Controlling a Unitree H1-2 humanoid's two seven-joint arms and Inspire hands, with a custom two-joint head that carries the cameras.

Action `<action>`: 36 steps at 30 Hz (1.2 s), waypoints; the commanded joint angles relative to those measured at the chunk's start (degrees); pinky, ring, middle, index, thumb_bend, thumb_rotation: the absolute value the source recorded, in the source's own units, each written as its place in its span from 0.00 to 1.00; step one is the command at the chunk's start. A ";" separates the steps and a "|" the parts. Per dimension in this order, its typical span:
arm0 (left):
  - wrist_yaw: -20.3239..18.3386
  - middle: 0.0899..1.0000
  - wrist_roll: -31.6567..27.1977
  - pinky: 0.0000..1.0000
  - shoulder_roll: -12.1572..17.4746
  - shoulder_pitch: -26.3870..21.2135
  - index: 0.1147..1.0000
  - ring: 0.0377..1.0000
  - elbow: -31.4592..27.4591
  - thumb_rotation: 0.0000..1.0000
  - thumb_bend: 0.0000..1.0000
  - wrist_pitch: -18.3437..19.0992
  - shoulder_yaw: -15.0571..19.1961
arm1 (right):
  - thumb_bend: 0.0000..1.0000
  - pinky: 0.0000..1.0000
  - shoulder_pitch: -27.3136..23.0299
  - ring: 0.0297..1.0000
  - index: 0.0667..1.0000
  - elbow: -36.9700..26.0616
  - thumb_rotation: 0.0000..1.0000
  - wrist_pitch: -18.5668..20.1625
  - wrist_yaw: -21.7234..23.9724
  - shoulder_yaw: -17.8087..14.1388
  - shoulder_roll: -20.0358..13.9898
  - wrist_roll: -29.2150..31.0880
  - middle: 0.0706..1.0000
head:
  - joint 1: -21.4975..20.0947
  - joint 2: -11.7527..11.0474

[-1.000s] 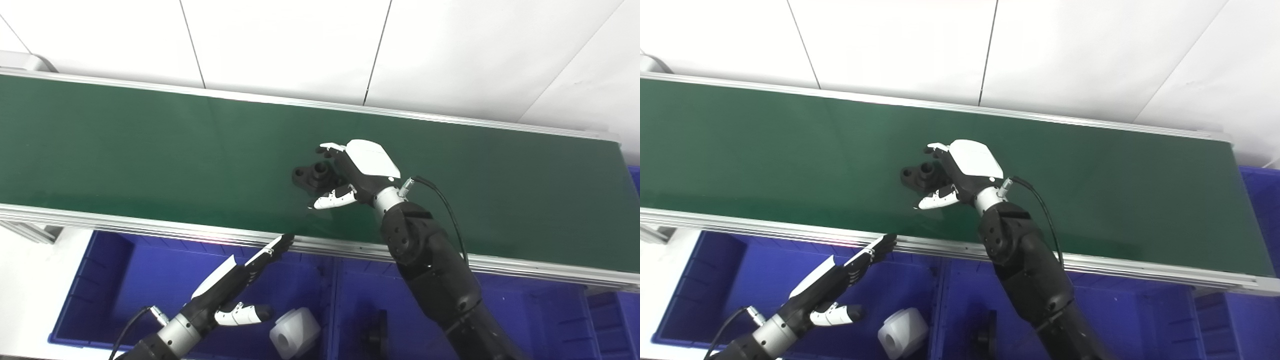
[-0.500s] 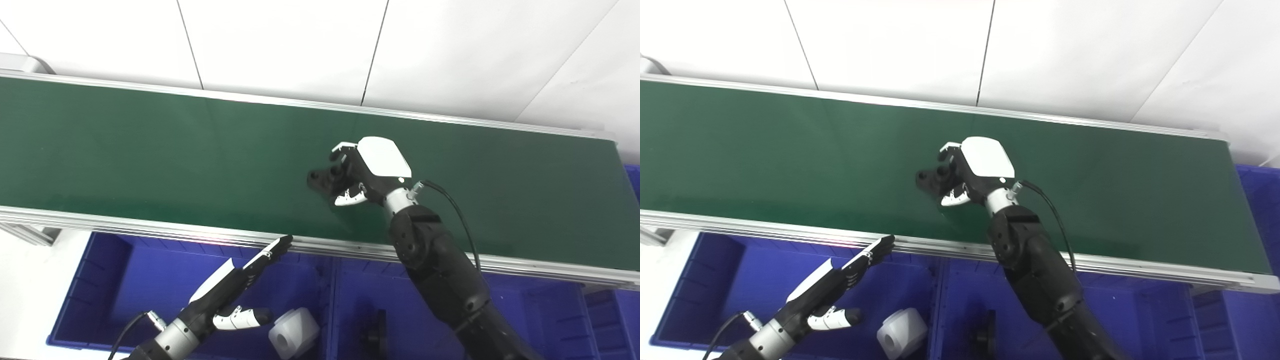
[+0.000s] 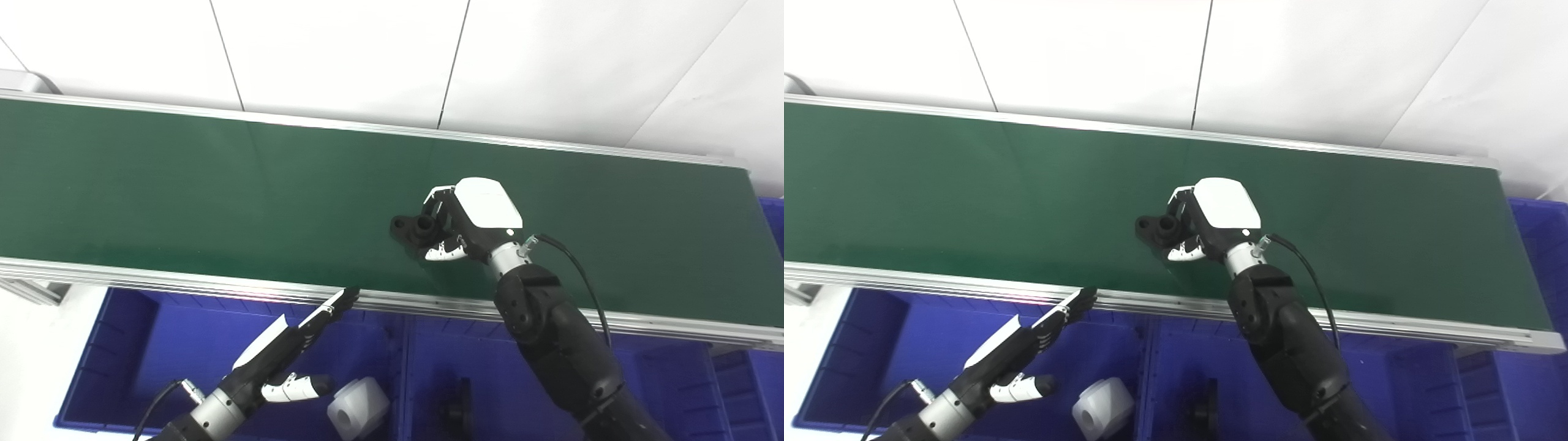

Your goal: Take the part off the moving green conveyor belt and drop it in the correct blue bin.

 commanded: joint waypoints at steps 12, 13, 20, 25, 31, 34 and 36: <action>-0.37 1.00 -2.40 0.93 0.81 -0.34 1.00 1.00 -0.80 0.78 0.72 -2.17 0.73 | 0.52 0.23 4.68 0.38 0.45 -3.17 0.00 -2.32 -5.11 -0.49 1.23 0.79 0.47 | -0.31 0.45; -0.40 1.00 -2.44 0.94 0.84 -0.32 1.00 1.00 -0.80 0.78 0.72 -2.24 0.77 | 0.52 0.22 5.26 0.33 0.45 -4.37 0.00 -2.31 -5.66 -1.00 1.33 1.12 0.46 | -0.29 0.44; -0.54 1.00 -2.24 0.95 1.22 -0.16 1.00 1.00 -1.06 0.77 0.74 -2.28 1.22 | 0.53 0.15 9.23 0.19 0.45 -13.83 0.00 -2.10 -7.49 -3.75 1.59 0.93 0.43 | -0.48 0.82; -0.93 1.00 -2.25 0.94 1.67 -0.09 1.00 0.99 -1.47 0.76 0.74 -1.97 1.39 | 0.53 0.18 12.73 0.22 0.45 -20.77 0.00 -1.13 -6.05 -6.29 1.96 2.03 0.43 | -0.46 0.97; -1.27 1.00 -2.83 0.93 1.90 0.03 1.00 0.99 -1.62 0.74 0.75 -1.83 1.68 | 0.53 0.16 18.66 0.20 0.45 -27.17 0.00 -1.98 -5.31 -8.38 1.17 1.34 0.43 | -0.24 1.58; -1.20 1.00 -2.14 0.93 2.19 0.02 1.00 0.99 -1.91 0.75 0.75 -1.96 1.72 | 0.53 0.17 22.01 0.22 0.45 -29.86 0.00 -1.36 -3.59 -9.27 0.79 1.55 0.43 | -0.18 1.84; -1.02 1.00 -1.73 0.94 2.29 0.06 1.00 0.99 -2.35 0.75 0.75 -1.98 1.81 | 0.53 0.18 24.28 0.23 0.45 -31.62 0.00 -1.20 -2.11 -9.64 0.37 1.20 0.43 | -0.15 2.44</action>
